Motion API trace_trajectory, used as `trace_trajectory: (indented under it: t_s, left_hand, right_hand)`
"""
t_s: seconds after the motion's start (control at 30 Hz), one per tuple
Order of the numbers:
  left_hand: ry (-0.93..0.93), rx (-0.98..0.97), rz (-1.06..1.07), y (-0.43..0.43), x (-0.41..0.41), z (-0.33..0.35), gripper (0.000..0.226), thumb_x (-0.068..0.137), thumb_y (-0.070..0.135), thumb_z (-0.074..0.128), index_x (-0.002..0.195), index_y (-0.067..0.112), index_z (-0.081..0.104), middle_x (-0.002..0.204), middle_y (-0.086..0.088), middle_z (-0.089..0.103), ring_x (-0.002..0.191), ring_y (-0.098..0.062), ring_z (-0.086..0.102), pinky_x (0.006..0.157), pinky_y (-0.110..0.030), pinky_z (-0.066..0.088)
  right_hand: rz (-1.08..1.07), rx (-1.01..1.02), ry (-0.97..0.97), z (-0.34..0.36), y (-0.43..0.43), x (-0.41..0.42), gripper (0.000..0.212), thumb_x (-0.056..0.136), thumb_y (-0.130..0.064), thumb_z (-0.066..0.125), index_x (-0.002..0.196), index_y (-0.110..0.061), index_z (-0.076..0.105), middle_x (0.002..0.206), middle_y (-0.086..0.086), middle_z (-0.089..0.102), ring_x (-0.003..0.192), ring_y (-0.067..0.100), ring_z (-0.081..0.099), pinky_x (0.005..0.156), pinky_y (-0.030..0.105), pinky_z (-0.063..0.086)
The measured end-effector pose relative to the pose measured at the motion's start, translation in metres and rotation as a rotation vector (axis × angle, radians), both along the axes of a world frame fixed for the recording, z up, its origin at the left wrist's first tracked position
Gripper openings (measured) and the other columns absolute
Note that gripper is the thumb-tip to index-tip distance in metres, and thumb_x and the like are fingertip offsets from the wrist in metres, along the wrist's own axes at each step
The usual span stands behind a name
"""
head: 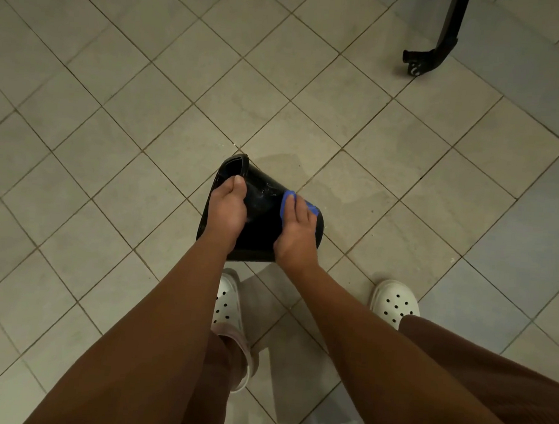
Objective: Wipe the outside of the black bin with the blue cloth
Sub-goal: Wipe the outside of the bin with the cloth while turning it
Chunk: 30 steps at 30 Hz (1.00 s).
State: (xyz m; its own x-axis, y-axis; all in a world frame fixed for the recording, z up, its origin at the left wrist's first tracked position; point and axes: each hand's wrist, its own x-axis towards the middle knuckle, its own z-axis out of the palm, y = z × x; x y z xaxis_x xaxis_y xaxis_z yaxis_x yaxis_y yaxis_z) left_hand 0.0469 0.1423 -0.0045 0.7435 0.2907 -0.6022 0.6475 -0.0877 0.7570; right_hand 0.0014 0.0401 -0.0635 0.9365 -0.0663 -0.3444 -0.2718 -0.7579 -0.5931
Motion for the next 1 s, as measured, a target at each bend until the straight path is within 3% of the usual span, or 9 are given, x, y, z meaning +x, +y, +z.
trace_trajectory:
  t_s: [0.1, 0.17, 0.27, 0.4, 0.53, 0.67, 0.77, 0.83, 1.0]
  left_hand:
    - [0.029, -0.020, 0.025, 0.002, 0.002, 0.000, 0.029, 0.107, 0.032, 0.037, 0.108, 0.021, 0.064, 0.101, -0.003, 0.064, 0.094, -0.017, 0.060, 0.072, -0.029, 0.046]
    - [0.039, -0.030, 0.054, 0.005, 0.002, 0.000, 0.029, 0.107, 0.029, 0.038, 0.098, 0.022, 0.065, 0.096, -0.002, 0.065, 0.090, -0.015, 0.062, 0.071, -0.027, 0.047]
    - [0.052, -0.030, 0.030, 0.006, 0.001, -0.001, 0.031, 0.107, 0.027, 0.039, 0.091, 0.024, 0.065, 0.097, -0.002, 0.067, 0.093, -0.014, 0.064, 0.077, -0.026, 0.050]
    - [0.092, -0.086, 0.073, 0.002, 0.000, -0.002, 0.028, 0.106, 0.024, 0.041, 0.101, 0.014, 0.067, 0.097, -0.006, 0.069, 0.091, -0.020, 0.065, 0.077, -0.031, 0.052]
    - [0.122, -0.054, 0.067, -0.001, -0.004, 0.000, 0.028, 0.105, 0.025, 0.040, 0.095, 0.016, 0.064, 0.092, -0.007, 0.064, 0.083, -0.021, 0.059, 0.069, -0.032, 0.046]
    - [0.169, -0.028, 0.122, 0.002, -0.001, -0.001, 0.030, 0.103, 0.030, 0.041, 0.113, 0.012, 0.064, 0.102, -0.012, 0.064, 0.098, -0.029, 0.060, 0.087, -0.041, 0.049]
    - [0.206, -0.045, 0.116, 0.003, -0.002, 0.000, 0.035, 0.105, 0.035, 0.038, 0.114, 0.015, 0.065, 0.107, -0.013, 0.067, 0.107, -0.030, 0.064, 0.099, -0.046, 0.050]
    - [0.219, -0.058, 0.110, 0.002, -0.002, 0.001, 0.040, 0.106, 0.038, 0.036, 0.121, 0.013, 0.064, 0.112, -0.014, 0.068, 0.107, -0.028, 0.065, 0.100, -0.044, 0.050]
    - [0.238, -0.124, 0.172, -0.001, -0.001, 0.002, 0.042, 0.103, 0.038, 0.041, 0.126, 0.012, 0.064, 0.115, -0.014, 0.070, 0.109, -0.031, 0.066, 0.101, -0.047, 0.050]
  right_hand:
    - [0.069, 0.025, -0.144, -0.001, 0.010, -0.023, 0.073, 0.080, 0.004, 0.056, 0.145, -0.005, 0.025, 0.151, 0.017, 0.024, 0.138, 0.039, 0.021, 0.113, 0.052, 0.023]
    - [0.176, 0.049, -0.248, 0.000, 0.020, -0.032, 0.073, 0.075, 0.008, 0.059, 0.141, -0.002, 0.032, 0.147, 0.019, 0.033, 0.135, 0.041, 0.028, 0.110, 0.055, 0.024]
    - [0.276, 0.085, -0.305, 0.006, 0.024, -0.017, 0.073, 0.078, 0.004, 0.060, 0.144, -0.005, 0.028, 0.151, 0.016, 0.026, 0.140, 0.037, 0.019, 0.113, 0.054, 0.020]
    - [0.233, 0.077, -0.186, 0.016, 0.012, 0.019, 0.072, 0.084, 0.003, 0.047, 0.148, -0.010, 0.016, 0.156, 0.009, 0.012, 0.144, 0.026, 0.005, 0.118, 0.036, 0.001]
    - [0.055, 0.016, -0.053, 0.014, 0.010, 0.004, 0.075, 0.084, -0.001, 0.052, 0.148, -0.011, 0.014, 0.155, 0.008, 0.012, 0.143, 0.027, 0.007, 0.118, 0.037, 0.003]
    - [0.117, -0.010, -0.213, 0.004, 0.028, -0.041, 0.075, 0.074, 0.002, 0.061, 0.142, -0.004, 0.032, 0.149, 0.016, 0.030, 0.139, 0.035, 0.023, 0.111, 0.051, 0.016]
    - [0.266, 0.020, -0.258, 0.007, 0.032, -0.045, 0.068, 0.080, -0.006, 0.054, 0.144, -0.009, 0.029, 0.152, 0.011, 0.027, 0.141, 0.029, 0.012, 0.111, 0.051, 0.007]
    - [0.314, 0.070, -0.261, 0.010, 0.030, -0.035, 0.061, 0.083, -0.013, 0.045, 0.142, -0.006, 0.032, 0.150, 0.014, 0.031, 0.140, 0.033, 0.019, 0.113, 0.053, 0.013]
    - [0.277, 0.083, -0.181, 0.014, 0.019, 0.006, 0.071, 0.087, -0.001, 0.048, 0.148, -0.012, 0.014, 0.157, 0.006, 0.009, 0.144, 0.024, 0.000, 0.118, 0.042, 0.001]
